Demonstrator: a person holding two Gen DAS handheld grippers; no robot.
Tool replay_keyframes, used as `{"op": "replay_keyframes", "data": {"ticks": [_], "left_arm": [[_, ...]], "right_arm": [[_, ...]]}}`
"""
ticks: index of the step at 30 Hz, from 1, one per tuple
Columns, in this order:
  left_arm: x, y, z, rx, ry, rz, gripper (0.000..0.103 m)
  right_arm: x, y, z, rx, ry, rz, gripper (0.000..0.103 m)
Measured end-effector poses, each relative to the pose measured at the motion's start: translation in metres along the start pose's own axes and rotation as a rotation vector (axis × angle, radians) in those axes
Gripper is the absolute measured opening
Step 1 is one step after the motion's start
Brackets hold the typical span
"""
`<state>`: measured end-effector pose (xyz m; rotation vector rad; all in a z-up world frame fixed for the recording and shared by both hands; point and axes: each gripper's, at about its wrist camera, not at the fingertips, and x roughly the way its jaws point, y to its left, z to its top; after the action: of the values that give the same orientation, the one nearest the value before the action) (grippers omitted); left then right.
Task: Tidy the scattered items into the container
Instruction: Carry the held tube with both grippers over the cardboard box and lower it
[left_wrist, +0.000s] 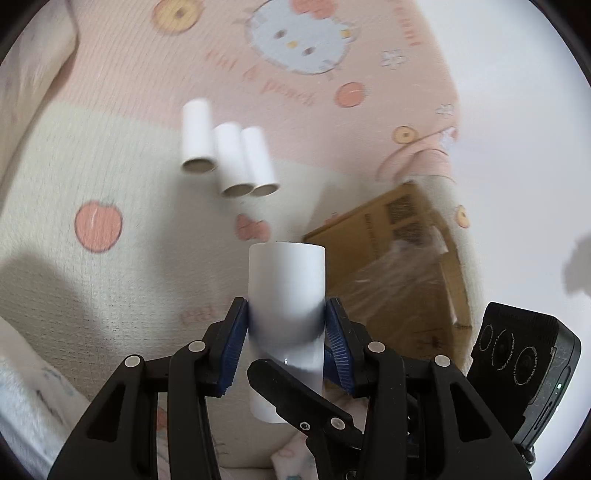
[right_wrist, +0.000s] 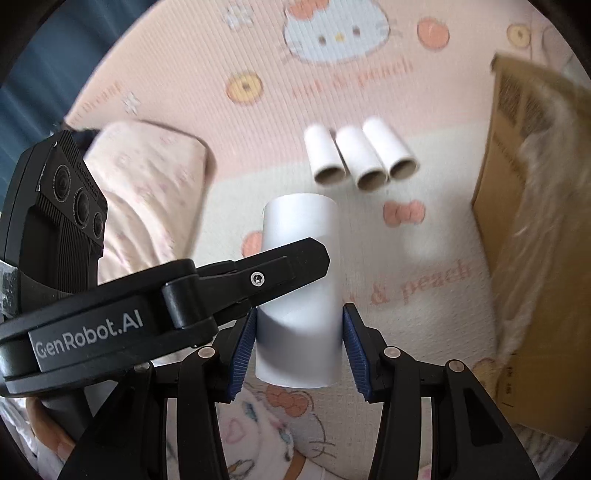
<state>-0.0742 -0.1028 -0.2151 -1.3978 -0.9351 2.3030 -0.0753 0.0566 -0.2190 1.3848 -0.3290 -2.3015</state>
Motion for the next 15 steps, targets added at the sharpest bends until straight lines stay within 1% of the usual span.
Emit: {"op": "replay_keyframes", "data": {"ticks": [2, 4, 6, 10, 15], "left_arm": [[-0.005, -0.019, 0.000, 0.020, 0.007, -0.001, 0.047], [-0.006, -0.037, 0.001, 0.048, 0.034, -0.002, 0.048], [-0.007, -0.055, 0.001, 0.098, 0.028, 0.006, 0.048], [-0.007, -0.089, 0.003, 0.188, 0.029, 0.043, 0.048], [0.003, -0.130, 0.008, 0.249, 0.039, 0.025, 0.047]], "right_arm": [[-0.013, 0.000, 0.000, -0.008, -0.039, 0.010, 0.044], [-0.029, 0.001, 0.001, -0.021, -0.082, 0.011, 0.044], [-0.042, 0.000, 0.003, -0.023, -0.121, 0.009, 0.044], [-0.067, -0.020, 0.006, 0.023, -0.170, 0.047, 0.044], [-0.095, -0.044, 0.009, 0.061, -0.224, 0.052, 0.044]]}}
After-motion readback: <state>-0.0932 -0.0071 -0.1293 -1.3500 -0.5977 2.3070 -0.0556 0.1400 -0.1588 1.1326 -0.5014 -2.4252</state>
